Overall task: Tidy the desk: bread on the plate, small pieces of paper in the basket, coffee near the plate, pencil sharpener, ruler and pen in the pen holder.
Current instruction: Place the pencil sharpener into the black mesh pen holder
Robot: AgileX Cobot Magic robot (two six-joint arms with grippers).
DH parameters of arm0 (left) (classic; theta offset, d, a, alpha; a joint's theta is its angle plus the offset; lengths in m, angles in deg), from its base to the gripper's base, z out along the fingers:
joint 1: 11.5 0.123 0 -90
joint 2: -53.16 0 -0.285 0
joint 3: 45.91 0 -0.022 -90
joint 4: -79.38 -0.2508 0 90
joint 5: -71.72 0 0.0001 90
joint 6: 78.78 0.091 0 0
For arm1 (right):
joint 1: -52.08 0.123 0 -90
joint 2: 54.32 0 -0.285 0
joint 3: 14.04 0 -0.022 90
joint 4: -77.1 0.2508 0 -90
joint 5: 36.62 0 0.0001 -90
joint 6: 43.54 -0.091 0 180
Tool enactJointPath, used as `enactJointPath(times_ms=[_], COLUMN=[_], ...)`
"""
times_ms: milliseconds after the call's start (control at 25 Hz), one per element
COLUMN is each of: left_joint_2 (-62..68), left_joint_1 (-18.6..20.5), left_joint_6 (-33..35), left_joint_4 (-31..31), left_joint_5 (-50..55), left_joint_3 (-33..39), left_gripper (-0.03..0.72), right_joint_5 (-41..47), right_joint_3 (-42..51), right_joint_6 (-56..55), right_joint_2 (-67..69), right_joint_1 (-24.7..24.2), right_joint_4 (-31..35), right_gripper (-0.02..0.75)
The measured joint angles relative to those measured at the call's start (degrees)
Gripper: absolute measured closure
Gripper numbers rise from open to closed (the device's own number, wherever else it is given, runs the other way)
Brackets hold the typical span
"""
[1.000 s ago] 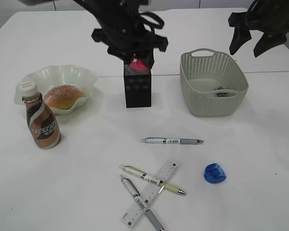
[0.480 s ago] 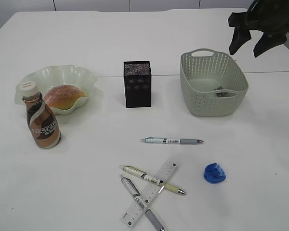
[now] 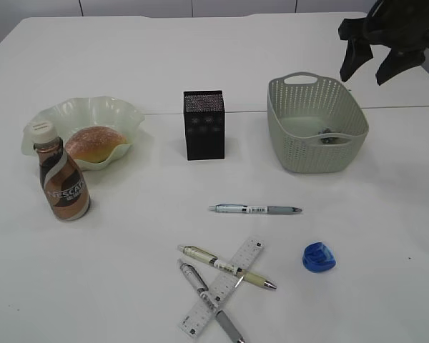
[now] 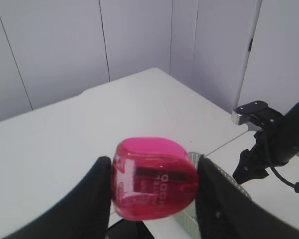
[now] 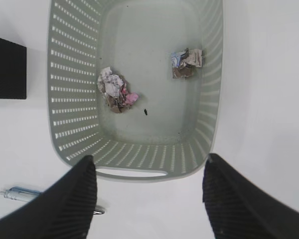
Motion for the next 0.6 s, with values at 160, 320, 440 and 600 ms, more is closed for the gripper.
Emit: enactJointPath(times_ms=[160, 320, 440, 600], left_joint_2=[-3.4, -3.7, -2.2, 5.1], left_joint_1=[0.0, 1.4, 2.7, 5.1], left_joint_6=[0.5, 0.5, 0.5, 0.5], left_joint_4=[-1.8, -0.6, 1.8, 4.3], left_joint_5=[-20.4, -38.4, -42.7, -48.4], left_joint_3=[16.4, 29.8, 32.8, 33.8], left_gripper=[0.356, 0.356, 0.356, 0.356], right_joint_5=[0.0, 0.0, 0.0, 0.0], right_joint_3=[0.0, 0.0, 0.0, 0.0], right_joint_6=[0.0, 0.0, 0.0, 0.0], right_joint_2=[0.0, 0.0, 0.0, 0.0], right_joint_1=[0.0, 0.0, 0.0, 0.0], right_joint_4=[0.0, 0.0, 0.0, 0.0], right_gripper=[0.248, 0.248, 0.248, 0.248])
